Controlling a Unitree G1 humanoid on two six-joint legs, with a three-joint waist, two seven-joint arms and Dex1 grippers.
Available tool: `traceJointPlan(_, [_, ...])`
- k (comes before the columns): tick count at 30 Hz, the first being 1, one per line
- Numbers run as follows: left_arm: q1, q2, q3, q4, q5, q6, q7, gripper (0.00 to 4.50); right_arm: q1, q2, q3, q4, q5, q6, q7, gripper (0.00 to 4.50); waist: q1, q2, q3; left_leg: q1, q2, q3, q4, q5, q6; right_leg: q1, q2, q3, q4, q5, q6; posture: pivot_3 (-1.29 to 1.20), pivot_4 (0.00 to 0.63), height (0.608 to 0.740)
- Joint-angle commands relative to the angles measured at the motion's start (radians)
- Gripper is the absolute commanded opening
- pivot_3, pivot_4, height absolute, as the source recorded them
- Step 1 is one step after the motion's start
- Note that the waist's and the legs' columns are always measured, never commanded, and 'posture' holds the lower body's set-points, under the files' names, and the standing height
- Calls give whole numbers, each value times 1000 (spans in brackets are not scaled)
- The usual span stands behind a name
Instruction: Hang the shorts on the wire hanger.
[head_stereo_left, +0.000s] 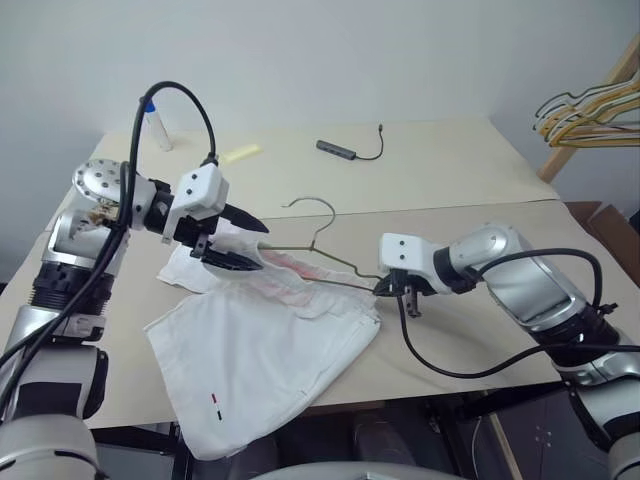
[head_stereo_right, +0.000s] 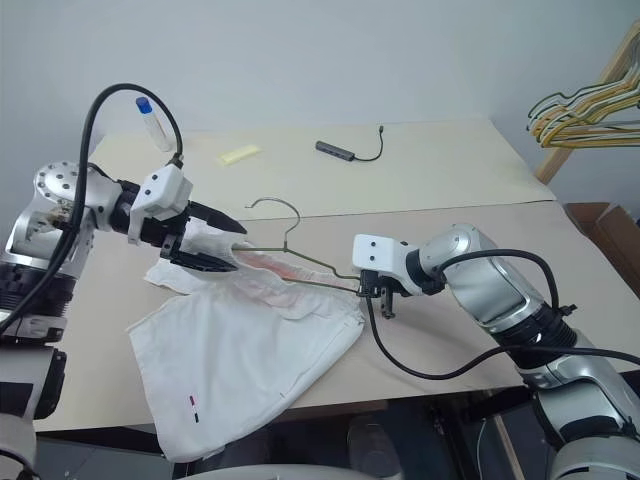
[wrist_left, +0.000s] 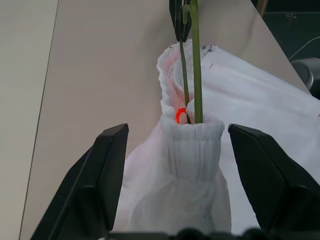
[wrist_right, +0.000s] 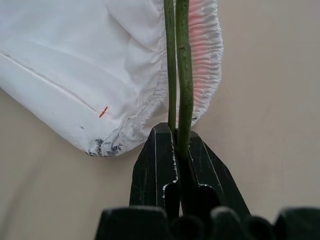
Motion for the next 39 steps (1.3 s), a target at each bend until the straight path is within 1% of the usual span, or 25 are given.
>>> traceJointPlan(1, [-27, -13, 3, 12, 9, 6, 1, 2580, -7, -2, -16, -41, -4, 9, 7, 0, 0, 0, 0, 0, 0, 0, 0, 0, 0, 0, 0, 0, 0, 0, 0, -125, 0, 740])
traceJointPlan(6, [-25, -3, -16, 18, 17, -6, -10, 1107, -2, -2, -20, -49, -3, 13, 9, 0, -3, 0, 0, 0, 0, 0, 0, 0, 0, 0, 0, 0, 0, 0, 0, -126, 0, 740])
traceJointPlan(7, [-23, -1, -23, 21, 21, -12, -10, 748, -2, -2, -22, -51, -1, 14, 11, 0, -3, 0, 0, 0, 0, 0, 0, 0, 0, 0, 0, 0, 0, 0, 0, -126, 0, 740])
traceJointPlan(9, [-20, -9, -22, 33, 37, -15, -3, 148, 5, -11, -24, -60, -4, -17, 17, 0, -5, 0, 0, 0, 0, 0, 0, 0, 0, 0, 0, 0, 0, 0, 0, -128, 0, 740])
traceJointPlan(10, [-20, -13, -19, 37, 42, -20, -3, 22, 9, -13, -26, -62, -4, -30, 18, 0, -6, 0, 0, 0, 0, 0, 0, 0, 0, 0, 0, 0, 0, 0, 0, -128, 0, 740])
traceJointPlan(12, [-21, -15, -17, 42, 49, -37, -1, 22, 14, -3, -40, -63, 0, -35, 2, 0, -8, 0, 0, 0, 0, 0, 0, 0, 0, 0, 0, 0, 0, 0, 0, -128, 0, 740])
traceJointPlan(15, [-21, -24, -6, 61, 80, -93, 52, 22, 33, 4, -60, -36, -37, -187, -47, 0, -11, 0, 0, 0, 0, 0, 0, 0, 0, 0, 0, 0, 0, 0, 0, -129, 0, 740])
traceJointPlan(17, [-23, -26, 1, 75, 84, -118, 57, 22, 37, 0, -64, -15, -66, -249, -66, 0, -14, 0, 0, 0, 0, 0, 0, 0, 0, 0, 0, 0, 0, 0, 0, -129, 0, 740])
traceJointPlan(20, [-32, -29, 21, 96, 94, -137, 102, 0, 37, 7, -117, -4, -33, -236, -76, 831, -20, 0, 0, 0, 0, 0, 0, 0, 0, 0, 0, 0, 0, 0, 0, -126, 0, 740])
traceJointPlan(23, [-42, -29, 46, 118, 98, -155, 148, 0, 33, -9, -183, 3, -16, -213, -86, 1822, -25, 0, 0, 0, 0, -1, 0, 0, 0, 0, 0, 0, 0, 0, 0, -122, 0, 740])
traceJointPlan(26, [-52, -16, 71, 137, 87, -173, 160, 0, 20, -14, -295, 13, 29, -159, -113, 2845, -25, 0, 0, 0, 0, -1, 0, 0, 0, 0, -1, 0, 0, 0, 0, -124, 0, 740])
traceJointPlan(27, [-52, -10, 78, 139, 87, -177, 161, 0, 20, -20, -333, 9, 46, -136, -120, 3267, -25, 0, 0, 0, 0, -1, 0, 0, 0, 0, -1, 0, 0, 0, 0, -124, 0, 740])
traceJointPlan(28, [-54, -6, 85, 143, 86, -182, 164, 0, 25, -24, -374, 4, 70, -106, -125, 3512, -24, 0, 0, 0, 0, -1, 0, 0, 0, 0, -1, 0, 0, 0, 0, -127, 0, 740])
traceJointPlan(31, [-57, 0, 107, 151, 75, -182, 159, 0, 62, -32, -451, -40, 143, 1, -126, 3512, -24, 0, 0, 0, 0, -1, 0, 0, 0, 0, -1, 0, 0, 0, 0, -141, 0, 740])
traceJointPlan(33, [-60, 3, 117, 157, 74, -183, 159, 0, 99, -23, -468, -84, 196, 98, -133, 3512, -25, 0, 0, 0, 0, -1, 0, 0, 0, 0, -1, 0, 0, 0, 0, -144, 0, 740])
traceJointPlan(35, [-64, 3, 124, 165, 77, -185, 165, 0, 145, 0, -457, -129, 231, 174, -158, 3512, -25, 0, 0, 0, 0, -1, 0, 0, 0, 1, -1, 0, 1, 0, 0, -148, 0, 740])
traceJointPlan(38, [-71, -1, 128, 169, 80, -183, 166, 0, 210, 67, -423, -177, 245, 213, -225, 3512, -28, 0, 0, 0, 0, -1, 0, 0, 0, 1, 0, 0, 1, 0, 0, -145, 0, 740])
traceJointPlan(39, [-72, -2, 128, 166, 80, -181, 167, 0, 220, 109, -431, -179, 277, 259, -245, 3512, -30, 0, 0, 0, 0, -1, 0, 0, 0, 1, 0, 0, 1, 0, 0, -143, 0, 740])
